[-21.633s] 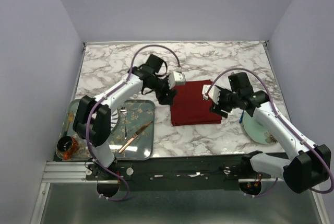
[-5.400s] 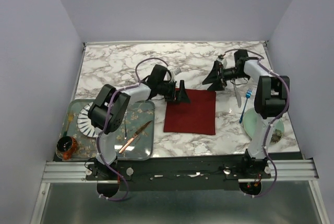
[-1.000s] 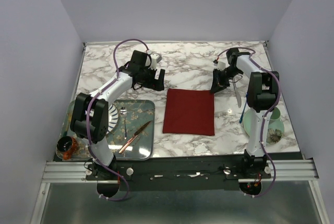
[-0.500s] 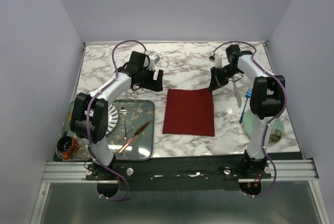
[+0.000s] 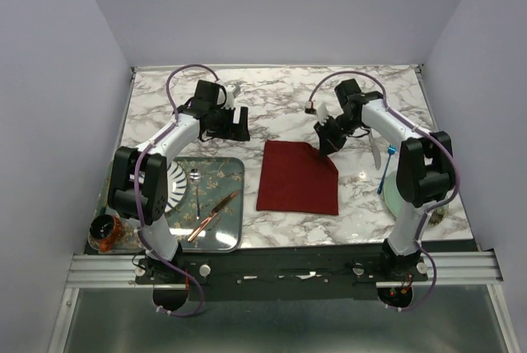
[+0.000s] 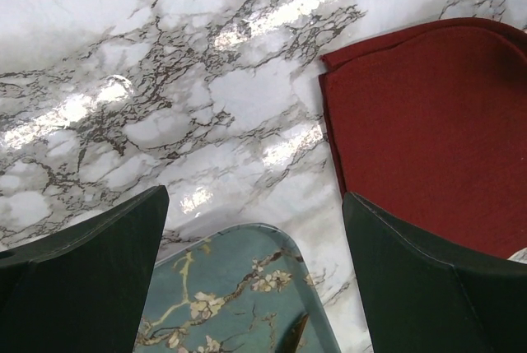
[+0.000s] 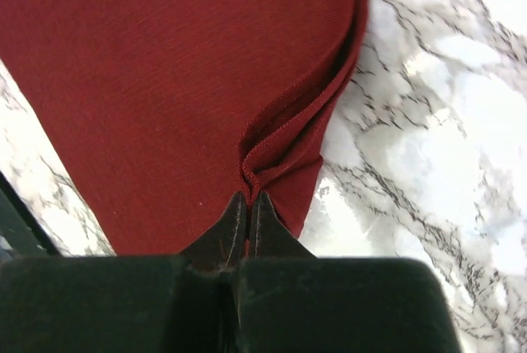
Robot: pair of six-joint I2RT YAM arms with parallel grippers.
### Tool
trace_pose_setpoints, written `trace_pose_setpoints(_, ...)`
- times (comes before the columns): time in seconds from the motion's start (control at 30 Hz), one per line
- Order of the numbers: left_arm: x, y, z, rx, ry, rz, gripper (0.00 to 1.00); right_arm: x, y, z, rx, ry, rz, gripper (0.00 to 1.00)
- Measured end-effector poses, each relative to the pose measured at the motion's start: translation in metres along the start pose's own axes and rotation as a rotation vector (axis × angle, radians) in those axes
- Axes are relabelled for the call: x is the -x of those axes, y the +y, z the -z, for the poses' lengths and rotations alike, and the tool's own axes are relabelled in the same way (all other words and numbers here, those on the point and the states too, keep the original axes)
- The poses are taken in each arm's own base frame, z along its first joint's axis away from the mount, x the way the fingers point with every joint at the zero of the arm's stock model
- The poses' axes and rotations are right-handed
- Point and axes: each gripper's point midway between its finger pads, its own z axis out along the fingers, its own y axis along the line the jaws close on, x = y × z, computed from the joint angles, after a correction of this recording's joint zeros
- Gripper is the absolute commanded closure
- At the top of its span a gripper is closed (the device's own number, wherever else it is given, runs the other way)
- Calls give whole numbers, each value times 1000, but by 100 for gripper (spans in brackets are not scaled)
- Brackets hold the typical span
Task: Fold the napkin into a case and place the utensils inside
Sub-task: Fold the lower triangle-folded napkin at the center of the board, then smooth out the 2/3-rectangle-folded napkin at the center of the board.
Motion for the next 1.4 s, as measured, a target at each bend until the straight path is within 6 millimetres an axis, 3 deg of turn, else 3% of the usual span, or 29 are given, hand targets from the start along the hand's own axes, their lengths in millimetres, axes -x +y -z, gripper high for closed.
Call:
trace_pose_setpoints(0.13, -3, 1, 0, -4, 6, 12, 1, -3, 18, -3, 9, 9, 188, 99)
trace_pose_setpoints(0.37, -4, 4, 6, 0, -9, 18, 1, -40, 63, -7, 49, 43, 661, 99)
trace_pose_setpoints(0.6, -13, -8, 19, -81, -63, -115, 1, -83, 73, -11, 59, 55, 1119, 99)
trace_pose_setpoints(0.7, -17, -20, 31, -145, -124, -275, 1, -87, 71, -16, 65, 56, 1254, 99)
trace_pose_setpoints(0.73, -17, -24, 34, -163, -144, -351, 3, -86, 70, -17, 64, 54, 1273, 99)
trace_pose_setpoints(0.83, -13, -38, 38, -217, -202, -586, 26, -82, 68, -19, 55, 46, 1360, 99)
trace_pose_setpoints(0.87, -11, -43, 37, -235, -215, -668, 37, -81, 67, -19, 51, 44, 1391, 99)
trace_pose_setpoints(0.93, -12, -55, 32, -274, -219, -779, 44, -81, 67, -19, 48, 41, 1431, 99)
trace_pose_setpoints(1.17, 6, -91, -1, -400, -229, -1077, 39, -80, 69, -19, 38, 36, 1501, 99)
trace_pose_setpoints(1.4, 2, -117, -35, -498, -177, -1276, 43, -86, 71, -16, 28, 44, 1534, 99)
